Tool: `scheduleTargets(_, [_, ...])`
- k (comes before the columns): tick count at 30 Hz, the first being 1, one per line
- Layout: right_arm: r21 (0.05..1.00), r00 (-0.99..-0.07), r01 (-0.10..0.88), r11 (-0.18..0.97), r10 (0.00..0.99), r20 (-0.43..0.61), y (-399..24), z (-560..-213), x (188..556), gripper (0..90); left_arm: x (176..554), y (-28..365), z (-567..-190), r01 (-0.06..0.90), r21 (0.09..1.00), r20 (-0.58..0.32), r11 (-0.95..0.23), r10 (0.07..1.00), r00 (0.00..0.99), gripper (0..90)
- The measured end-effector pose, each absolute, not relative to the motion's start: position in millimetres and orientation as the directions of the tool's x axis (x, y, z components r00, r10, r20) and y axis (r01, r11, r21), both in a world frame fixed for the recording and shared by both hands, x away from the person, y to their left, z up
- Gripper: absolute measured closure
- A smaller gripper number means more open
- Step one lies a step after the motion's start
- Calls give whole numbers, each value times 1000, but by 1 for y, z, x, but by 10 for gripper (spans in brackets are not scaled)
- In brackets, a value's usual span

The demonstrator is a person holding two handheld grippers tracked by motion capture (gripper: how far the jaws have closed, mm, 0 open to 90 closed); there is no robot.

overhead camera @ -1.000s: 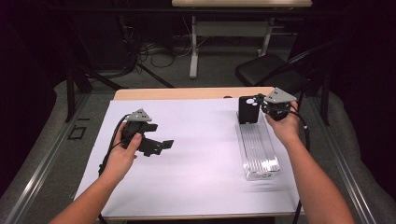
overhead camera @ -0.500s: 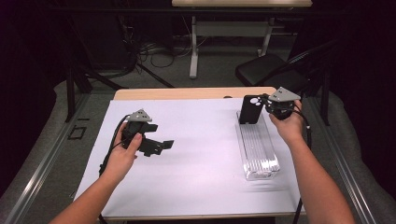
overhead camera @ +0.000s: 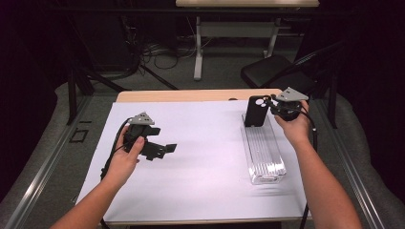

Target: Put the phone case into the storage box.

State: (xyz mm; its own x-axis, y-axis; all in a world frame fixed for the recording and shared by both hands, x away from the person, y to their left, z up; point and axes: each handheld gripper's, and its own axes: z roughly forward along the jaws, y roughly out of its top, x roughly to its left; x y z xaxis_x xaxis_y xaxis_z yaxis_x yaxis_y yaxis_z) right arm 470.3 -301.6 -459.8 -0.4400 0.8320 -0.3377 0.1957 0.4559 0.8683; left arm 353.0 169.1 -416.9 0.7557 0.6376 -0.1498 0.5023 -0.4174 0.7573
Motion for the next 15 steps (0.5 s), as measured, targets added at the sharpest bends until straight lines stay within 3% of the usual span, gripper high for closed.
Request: scheduleTargets(15, [863, -433, 255, 436, 850, -301, -304, -456, 467, 575, 354, 171, -418, 505, 758, -150, -413, 643, 751, 112])
